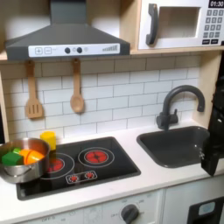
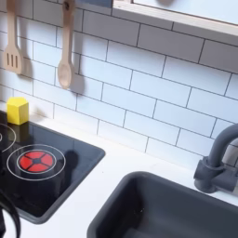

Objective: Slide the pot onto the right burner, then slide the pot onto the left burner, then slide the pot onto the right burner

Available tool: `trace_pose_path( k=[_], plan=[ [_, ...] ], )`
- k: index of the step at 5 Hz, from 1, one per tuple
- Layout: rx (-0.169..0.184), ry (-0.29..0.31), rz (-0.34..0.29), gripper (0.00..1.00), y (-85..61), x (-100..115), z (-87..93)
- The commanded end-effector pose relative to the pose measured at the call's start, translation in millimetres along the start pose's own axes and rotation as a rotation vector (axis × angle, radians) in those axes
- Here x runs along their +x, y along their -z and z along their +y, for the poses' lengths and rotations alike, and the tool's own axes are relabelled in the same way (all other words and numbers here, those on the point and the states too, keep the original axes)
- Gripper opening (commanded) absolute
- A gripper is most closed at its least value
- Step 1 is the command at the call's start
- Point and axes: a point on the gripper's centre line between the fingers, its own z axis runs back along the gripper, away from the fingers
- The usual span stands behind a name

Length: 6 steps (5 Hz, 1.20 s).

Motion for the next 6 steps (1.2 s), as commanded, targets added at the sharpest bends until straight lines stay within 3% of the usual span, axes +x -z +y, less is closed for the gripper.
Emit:
trace_pose_path(
  k=[1, 2, 3, 4, 5, 6],
  plan=[
    [0.0, -0.001, -0.002, 1.0, -0.2, 0, 0.2],
    [0.057, -0.151, 0.062, 1.0, 3.4, 51, -6.0],
    [0.07, -0.204, 0.155, 1.0, 13.8, 88, -8.8],
    [0.065, -0.24, 0.187, 1.0, 18.3, 110, -8.5],
    [0.066, -0.284, 0.132, 1.0, 15.3, 115, 4.0],
    [0.001, -0.301, 0.117, 1.0, 14.5, 112, 16.7]
  ],
)
